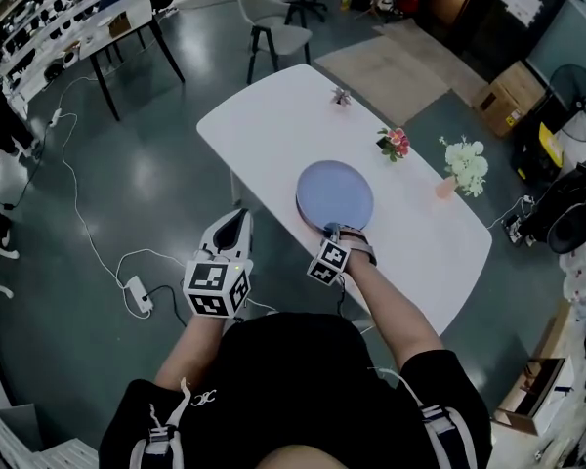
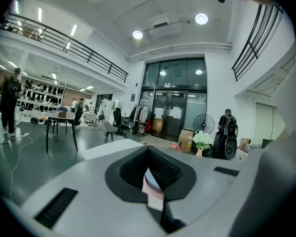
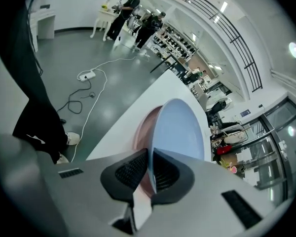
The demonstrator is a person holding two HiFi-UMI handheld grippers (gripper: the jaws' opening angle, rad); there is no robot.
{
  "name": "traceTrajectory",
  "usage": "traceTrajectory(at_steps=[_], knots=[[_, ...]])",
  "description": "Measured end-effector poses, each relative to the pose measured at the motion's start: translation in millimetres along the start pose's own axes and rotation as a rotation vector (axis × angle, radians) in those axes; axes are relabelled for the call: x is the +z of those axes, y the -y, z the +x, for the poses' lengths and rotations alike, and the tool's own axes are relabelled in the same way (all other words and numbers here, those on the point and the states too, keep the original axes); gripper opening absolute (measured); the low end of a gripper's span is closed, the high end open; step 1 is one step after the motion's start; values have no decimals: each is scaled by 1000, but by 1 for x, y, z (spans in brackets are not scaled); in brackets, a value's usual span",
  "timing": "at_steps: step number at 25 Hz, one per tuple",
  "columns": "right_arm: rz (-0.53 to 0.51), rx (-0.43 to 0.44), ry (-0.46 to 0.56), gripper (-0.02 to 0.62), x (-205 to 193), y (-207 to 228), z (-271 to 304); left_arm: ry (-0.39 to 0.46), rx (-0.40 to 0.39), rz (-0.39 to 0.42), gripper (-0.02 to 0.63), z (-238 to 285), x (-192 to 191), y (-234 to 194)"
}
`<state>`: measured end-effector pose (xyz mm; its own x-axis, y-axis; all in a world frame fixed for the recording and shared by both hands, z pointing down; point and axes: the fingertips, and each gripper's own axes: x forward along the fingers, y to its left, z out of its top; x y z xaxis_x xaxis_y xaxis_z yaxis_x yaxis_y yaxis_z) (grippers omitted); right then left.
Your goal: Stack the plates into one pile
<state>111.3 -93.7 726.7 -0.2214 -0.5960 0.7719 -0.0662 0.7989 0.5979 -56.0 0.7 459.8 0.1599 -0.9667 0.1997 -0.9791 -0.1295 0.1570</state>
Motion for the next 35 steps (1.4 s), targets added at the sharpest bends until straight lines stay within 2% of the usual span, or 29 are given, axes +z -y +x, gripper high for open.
traceTrajectory(at_steps=[3,6,11,14,16,19,21,23,26,29,31,35], knots=[[37,28,9,44,1,1,-2,0,-4,-3,12,1,2,3],[133,86,37,57,0,2,-4,-3,-6,-5,12,3,1,10],[312,214,115,198,0,2,-18,-15,-19,-5,12,4,-4,26],[480,215,224,199,3,17,-39,-15,-30,1,12,7,-2,40],[644,165,333,184,5,41,-59,-16,-38,6,12,11,-1,49],[900,37,493,135,-5,89,-104,-16,-60,16,12,20,3,65],[1030,-82,590,91,-20,119,-146,-13,-80,24,12,24,7,79],[1102,-230,675,35,-37,144,-192,-8,-100,31,12,28,10,93],[1114,-417,770,15,-57,169,-254,-4,-141,47,12,35,14,117],[1093,-534,803,14,-74,178,-295,-1,-189,62,12,42,14,142],[1085,-578,809,14,-83,179,-310,2,-217,74,12,47,15,157],[1064,-613,792,13,-100,171,-315,6,-254,89,12,50,15,179]])
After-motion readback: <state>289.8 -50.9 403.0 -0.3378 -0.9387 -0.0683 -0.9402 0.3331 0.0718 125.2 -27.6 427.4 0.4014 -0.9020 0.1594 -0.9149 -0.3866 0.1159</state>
